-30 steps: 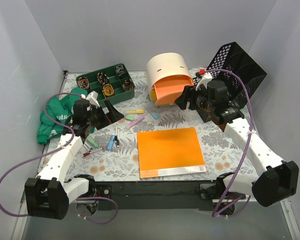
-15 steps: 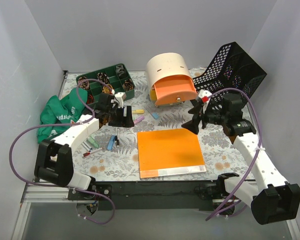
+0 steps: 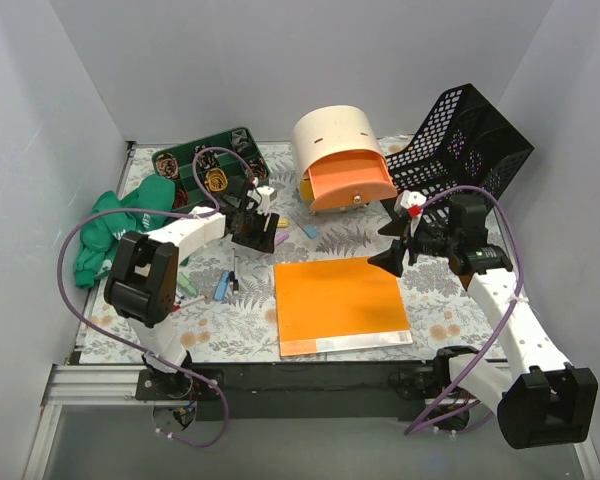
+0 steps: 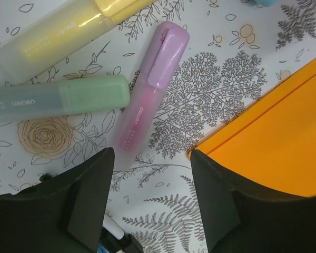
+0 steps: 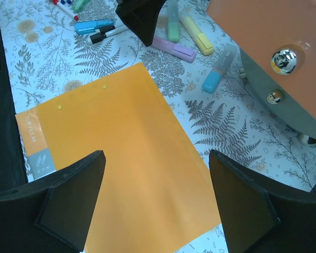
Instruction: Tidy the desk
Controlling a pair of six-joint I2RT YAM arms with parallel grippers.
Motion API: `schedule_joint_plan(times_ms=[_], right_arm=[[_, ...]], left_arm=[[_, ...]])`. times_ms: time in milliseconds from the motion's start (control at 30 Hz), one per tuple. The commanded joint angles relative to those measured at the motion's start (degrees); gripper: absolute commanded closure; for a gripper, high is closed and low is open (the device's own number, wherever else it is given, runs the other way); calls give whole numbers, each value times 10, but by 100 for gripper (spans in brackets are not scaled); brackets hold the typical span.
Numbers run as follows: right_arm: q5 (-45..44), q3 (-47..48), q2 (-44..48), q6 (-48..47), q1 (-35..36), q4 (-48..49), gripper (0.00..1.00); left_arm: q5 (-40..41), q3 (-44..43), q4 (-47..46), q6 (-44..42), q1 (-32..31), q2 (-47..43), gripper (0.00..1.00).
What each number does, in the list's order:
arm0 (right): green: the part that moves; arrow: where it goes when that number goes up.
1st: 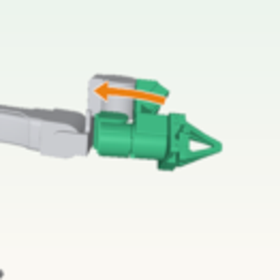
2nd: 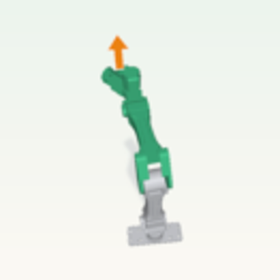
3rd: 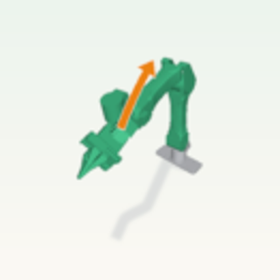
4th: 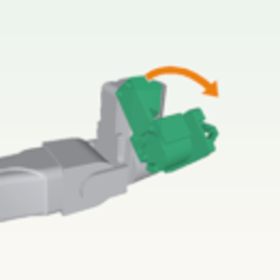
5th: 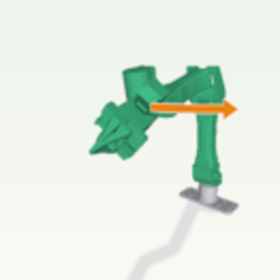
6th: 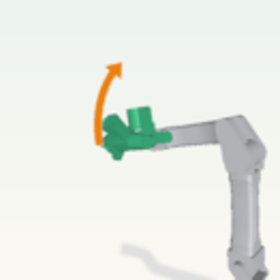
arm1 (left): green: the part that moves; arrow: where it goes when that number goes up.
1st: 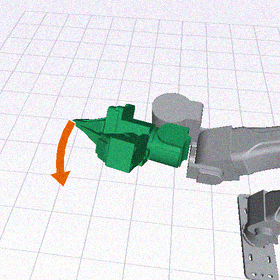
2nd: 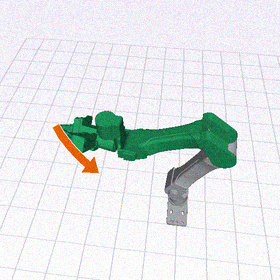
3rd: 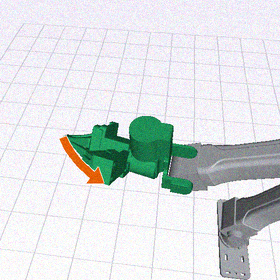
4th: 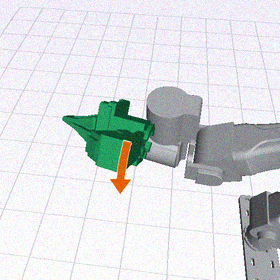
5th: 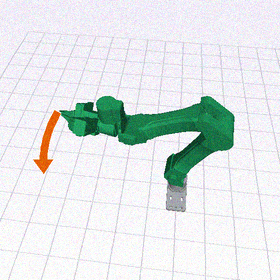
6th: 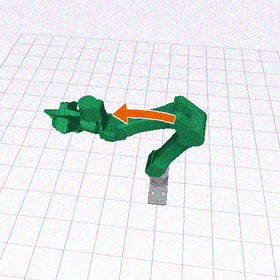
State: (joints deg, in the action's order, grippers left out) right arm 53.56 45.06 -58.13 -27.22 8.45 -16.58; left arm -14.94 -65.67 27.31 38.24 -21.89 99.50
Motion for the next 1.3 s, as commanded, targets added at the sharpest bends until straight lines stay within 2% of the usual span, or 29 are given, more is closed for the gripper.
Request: schedule_joint_plan(times_ms=[0,433,633,767,800,867,933,1033,1267], right_arm=[[13,-3,14,-4,-10,7,12],[21,-4,14,-1,-23,8,12],[23,-4,14,0,-29,7,11],[24,-4,14,0,-30,8,11],[24,-4,15,0,-31,8,11],[25,-4,16,1,-32,7,11],[26,-4,18,0,-34,7,11],[28,-4,20,0,-36,7,11],[33,-4,21,1,-39,7,11]], left_arm=[[51,-33,16,-26,-12,20,43],[106,-55,16,-41,-25,74,50],[123,-38,8,-47,-51,69,54],[142,-25,6,-43,-57,67,71],[142,-24,7,-41,-57,66,81],[160,-20,12,-34,-59,59,86],[161,-10,8,-32,-61,33,95],[153,11,4,-26,-61,-31,99],[100,27,-8,-47,-61,-199,100]])
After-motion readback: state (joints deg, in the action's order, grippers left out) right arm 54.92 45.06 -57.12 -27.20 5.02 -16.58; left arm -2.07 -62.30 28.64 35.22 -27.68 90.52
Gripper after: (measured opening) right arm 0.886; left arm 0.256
